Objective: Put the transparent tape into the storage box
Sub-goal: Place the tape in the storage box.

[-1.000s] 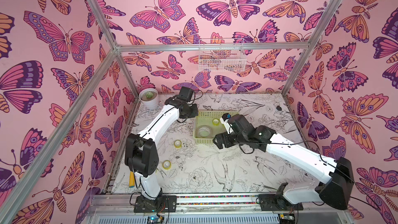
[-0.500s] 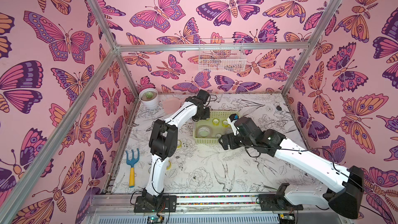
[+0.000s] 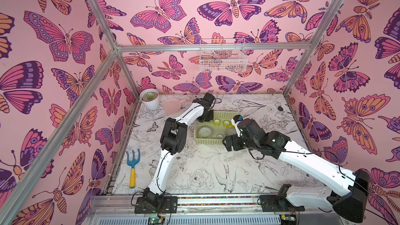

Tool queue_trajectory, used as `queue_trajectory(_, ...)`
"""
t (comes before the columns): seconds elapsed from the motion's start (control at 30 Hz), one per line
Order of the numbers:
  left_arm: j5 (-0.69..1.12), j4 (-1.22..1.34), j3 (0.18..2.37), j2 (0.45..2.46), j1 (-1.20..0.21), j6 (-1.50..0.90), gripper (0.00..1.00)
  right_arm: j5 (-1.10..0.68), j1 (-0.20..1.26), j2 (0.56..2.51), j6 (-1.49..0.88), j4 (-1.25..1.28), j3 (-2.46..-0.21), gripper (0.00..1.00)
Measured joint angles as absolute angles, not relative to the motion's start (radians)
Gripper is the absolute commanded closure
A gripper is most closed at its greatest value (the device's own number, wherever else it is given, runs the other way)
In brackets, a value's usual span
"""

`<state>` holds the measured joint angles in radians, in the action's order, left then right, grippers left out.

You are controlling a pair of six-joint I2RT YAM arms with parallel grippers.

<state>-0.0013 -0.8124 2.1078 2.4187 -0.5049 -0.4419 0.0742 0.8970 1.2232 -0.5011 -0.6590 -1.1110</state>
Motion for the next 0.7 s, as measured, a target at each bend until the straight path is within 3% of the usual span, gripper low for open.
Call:
queue_trajectory(0.57,0.040,-0.828,2.180,2.473,-0.564,-0.462,0.97,0.078,0.896,1.224,-0.501,-0.659,-1.108,0.01)
queue_trajectory(0.7,0.046,-0.828,2.180,2.473,-0.573,-0.462,0.89,0.078,0.896,1.224,-0.501,-0.659,-1.107,0.01)
